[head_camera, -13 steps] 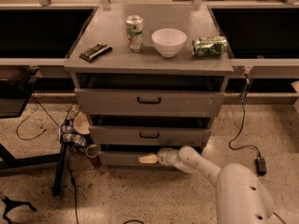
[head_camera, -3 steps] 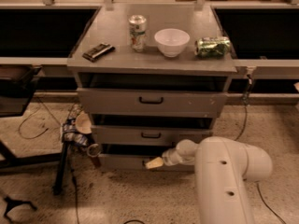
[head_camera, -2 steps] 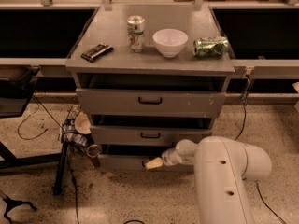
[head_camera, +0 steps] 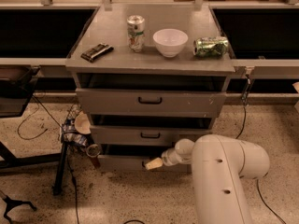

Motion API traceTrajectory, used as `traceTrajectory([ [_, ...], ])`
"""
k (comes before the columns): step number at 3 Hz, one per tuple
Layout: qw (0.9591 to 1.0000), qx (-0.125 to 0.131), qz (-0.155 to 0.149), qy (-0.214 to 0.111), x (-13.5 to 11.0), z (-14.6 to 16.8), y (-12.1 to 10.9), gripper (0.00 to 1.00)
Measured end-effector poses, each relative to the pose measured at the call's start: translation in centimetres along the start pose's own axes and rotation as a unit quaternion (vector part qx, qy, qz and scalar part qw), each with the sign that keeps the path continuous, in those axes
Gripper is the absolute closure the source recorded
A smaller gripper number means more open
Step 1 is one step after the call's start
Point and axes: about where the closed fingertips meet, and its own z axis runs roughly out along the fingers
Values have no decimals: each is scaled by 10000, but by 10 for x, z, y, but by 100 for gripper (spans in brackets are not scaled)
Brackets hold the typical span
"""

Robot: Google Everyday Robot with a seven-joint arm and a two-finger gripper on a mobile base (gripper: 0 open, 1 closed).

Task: Open bottom drawer

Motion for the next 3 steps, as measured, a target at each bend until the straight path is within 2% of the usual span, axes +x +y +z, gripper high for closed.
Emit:
traceTrajectory([
  [1,9998,11,-38,216,7,0,0,0],
  [3,9994,1,-72,335,9,0,3,0],
])
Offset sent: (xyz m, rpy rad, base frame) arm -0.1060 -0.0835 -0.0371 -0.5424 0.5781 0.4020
